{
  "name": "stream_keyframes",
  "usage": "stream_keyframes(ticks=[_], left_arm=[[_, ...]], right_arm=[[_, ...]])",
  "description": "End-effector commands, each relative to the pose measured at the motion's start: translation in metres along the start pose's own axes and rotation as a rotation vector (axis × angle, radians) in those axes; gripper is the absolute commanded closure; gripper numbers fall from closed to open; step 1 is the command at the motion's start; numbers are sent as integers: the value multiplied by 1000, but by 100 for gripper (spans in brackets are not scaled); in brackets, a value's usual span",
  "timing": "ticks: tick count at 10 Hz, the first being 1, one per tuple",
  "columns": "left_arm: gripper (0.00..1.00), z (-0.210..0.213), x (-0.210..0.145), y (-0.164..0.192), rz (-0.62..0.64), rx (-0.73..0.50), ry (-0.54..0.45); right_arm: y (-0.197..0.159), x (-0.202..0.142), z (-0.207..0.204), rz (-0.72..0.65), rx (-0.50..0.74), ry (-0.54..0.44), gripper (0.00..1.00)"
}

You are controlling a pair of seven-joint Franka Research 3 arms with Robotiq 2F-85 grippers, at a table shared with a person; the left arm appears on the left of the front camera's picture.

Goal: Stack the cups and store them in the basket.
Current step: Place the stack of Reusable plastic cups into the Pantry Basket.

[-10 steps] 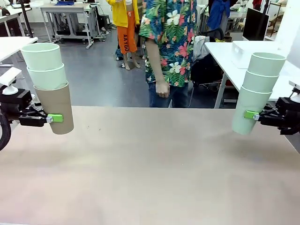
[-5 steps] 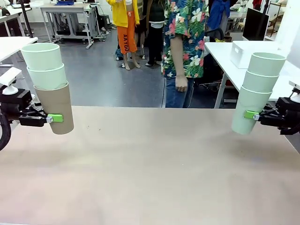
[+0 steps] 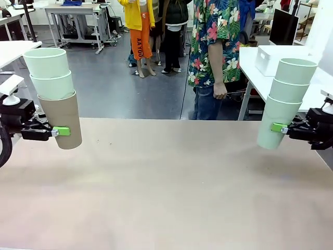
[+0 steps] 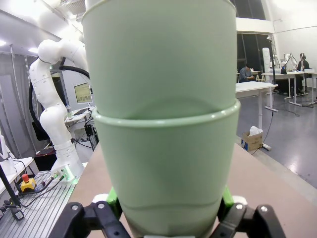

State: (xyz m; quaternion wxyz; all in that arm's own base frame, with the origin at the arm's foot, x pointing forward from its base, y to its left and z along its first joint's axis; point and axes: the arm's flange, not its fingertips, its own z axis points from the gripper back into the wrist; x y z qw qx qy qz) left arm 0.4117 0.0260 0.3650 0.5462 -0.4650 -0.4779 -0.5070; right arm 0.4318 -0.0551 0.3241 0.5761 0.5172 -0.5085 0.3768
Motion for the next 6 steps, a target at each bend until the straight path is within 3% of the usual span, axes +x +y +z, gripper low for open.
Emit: stream_keyframes(ticks=[1, 6], left_arm=[[17, -1, 2, -2, -10, 0, -6], [17, -1, 2, -2, -10, 0, -6]], right_arm=[[1, 5, -1, 10, 2, -1, 14], [1, 5, -1, 10, 2, -1, 14]])
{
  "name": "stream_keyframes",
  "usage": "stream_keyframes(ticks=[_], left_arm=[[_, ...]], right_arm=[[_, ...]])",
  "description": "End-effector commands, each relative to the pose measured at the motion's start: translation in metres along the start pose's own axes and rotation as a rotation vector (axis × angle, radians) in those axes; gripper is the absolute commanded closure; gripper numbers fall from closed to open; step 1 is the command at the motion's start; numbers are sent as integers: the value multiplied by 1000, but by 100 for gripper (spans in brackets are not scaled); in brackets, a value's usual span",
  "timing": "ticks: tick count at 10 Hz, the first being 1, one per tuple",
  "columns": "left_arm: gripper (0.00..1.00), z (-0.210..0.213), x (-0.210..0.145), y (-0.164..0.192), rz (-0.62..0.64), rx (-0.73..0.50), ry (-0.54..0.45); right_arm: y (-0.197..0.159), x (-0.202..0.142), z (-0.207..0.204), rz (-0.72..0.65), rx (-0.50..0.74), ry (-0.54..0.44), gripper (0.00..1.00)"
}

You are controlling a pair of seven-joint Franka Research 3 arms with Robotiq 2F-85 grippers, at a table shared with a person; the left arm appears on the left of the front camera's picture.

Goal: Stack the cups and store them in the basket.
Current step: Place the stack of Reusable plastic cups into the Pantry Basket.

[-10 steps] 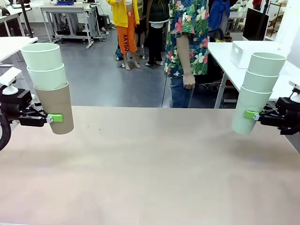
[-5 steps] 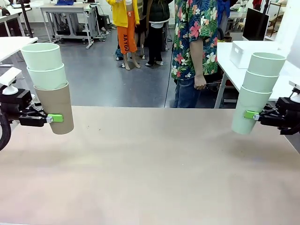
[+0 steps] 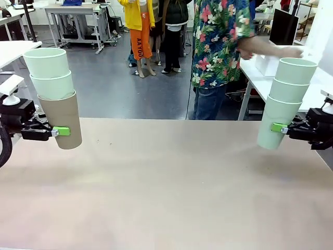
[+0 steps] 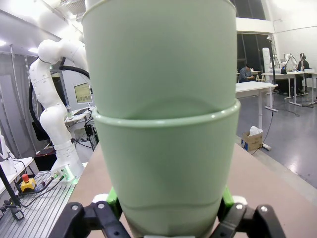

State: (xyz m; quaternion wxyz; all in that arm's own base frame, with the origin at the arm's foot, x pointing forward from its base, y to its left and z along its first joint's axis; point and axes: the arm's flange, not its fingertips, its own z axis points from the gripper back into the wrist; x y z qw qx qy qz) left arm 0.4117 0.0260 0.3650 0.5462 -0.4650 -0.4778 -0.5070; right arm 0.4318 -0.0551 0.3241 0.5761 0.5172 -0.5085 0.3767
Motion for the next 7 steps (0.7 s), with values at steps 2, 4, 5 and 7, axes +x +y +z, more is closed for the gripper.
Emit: stream_keyframes(ticks=[2, 4, 5, 7], left_arm=[[17, -1, 2, -2, -10, 0, -6], [17, -1, 2, -2, -10, 0, -6], [17, -1, 2, -2, -10, 0, -6], [17, -1, 2, -2, -10, 0, -6]], right_arm=[[1, 5, -1, 10, 2, -1, 14], [1, 5, -1, 10, 2, -1, 14], [1, 5, -1, 10, 2, -1, 14], [1, 5, -1, 10, 2, -1, 14]])
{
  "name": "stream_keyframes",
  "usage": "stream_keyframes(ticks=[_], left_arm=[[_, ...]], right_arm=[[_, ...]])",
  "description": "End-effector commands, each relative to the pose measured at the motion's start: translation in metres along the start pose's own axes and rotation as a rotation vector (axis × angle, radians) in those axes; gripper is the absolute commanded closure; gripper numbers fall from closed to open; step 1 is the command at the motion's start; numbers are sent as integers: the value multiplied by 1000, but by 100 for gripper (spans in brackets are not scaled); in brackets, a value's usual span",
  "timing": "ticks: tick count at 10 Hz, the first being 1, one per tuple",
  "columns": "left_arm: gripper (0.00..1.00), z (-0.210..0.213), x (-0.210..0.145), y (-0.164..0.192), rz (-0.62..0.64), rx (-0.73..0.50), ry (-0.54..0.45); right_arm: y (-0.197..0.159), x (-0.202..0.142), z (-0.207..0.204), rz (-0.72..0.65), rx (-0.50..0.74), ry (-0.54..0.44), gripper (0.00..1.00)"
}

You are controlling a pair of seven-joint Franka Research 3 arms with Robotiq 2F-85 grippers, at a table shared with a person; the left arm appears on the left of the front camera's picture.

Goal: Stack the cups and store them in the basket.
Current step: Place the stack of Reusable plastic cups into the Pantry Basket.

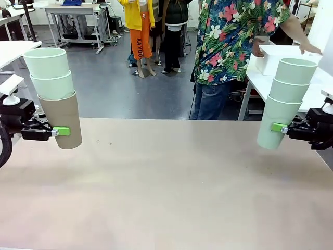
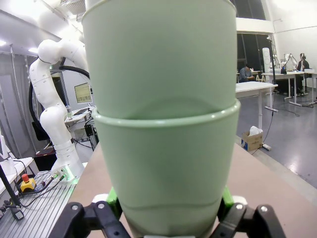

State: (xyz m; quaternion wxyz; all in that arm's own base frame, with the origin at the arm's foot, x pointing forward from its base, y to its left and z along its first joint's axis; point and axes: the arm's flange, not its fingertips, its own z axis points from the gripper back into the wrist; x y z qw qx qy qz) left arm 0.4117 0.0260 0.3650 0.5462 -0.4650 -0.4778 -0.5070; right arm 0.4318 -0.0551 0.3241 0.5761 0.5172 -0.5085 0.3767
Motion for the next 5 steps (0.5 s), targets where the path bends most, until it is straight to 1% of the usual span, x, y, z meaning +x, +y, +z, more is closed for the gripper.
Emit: stream_keyframes(ticks=[1, 5], left_arm=[[17, -1, 2, -2, -10, 0, -6], [17, -1, 2, -2, -10, 0, -6]], right_arm=[[1, 5, -1, 10, 2, -1, 14], [1, 5, -1, 10, 2, -1, 14]])
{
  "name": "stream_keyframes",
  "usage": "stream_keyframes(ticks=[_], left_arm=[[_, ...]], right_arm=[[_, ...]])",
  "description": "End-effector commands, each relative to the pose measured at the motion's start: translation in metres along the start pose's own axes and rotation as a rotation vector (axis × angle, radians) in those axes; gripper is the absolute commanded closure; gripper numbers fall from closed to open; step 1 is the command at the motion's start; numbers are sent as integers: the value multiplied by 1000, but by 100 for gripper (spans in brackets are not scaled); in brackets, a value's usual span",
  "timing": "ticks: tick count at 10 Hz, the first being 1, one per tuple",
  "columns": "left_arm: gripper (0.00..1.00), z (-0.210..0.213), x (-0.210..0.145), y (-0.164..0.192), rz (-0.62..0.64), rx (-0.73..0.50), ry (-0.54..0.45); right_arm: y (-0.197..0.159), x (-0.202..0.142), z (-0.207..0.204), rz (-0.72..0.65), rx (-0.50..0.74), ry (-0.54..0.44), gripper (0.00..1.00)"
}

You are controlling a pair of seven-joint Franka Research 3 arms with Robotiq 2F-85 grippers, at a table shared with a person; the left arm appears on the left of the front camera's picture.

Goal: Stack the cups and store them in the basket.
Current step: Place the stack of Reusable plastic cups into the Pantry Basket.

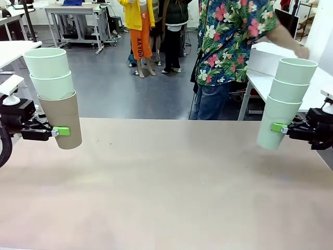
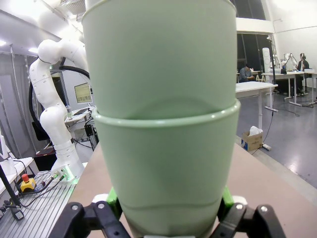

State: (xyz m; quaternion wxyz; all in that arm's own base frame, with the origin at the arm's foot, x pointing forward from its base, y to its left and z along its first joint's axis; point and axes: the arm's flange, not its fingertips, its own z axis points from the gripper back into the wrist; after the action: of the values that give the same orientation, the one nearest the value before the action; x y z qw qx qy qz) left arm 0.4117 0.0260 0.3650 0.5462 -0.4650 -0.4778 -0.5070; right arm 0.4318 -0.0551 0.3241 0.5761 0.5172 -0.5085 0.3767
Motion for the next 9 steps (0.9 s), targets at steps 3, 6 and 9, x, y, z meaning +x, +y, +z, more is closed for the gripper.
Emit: stream_keyframes(ticks=[3, 6, 9], left_arm=[[17, -1, 2, -2, -10, 0, -6], [17, -1, 2, -2, -10, 0, -6], [17, -1, 2, -2, -10, 0, -6]], right_arm=[[1, 5, -1, 10, 2, -1, 14], [1, 5, -1, 10, 2, -1, 14], [1, 5, -1, 10, 2, -1, 14]])
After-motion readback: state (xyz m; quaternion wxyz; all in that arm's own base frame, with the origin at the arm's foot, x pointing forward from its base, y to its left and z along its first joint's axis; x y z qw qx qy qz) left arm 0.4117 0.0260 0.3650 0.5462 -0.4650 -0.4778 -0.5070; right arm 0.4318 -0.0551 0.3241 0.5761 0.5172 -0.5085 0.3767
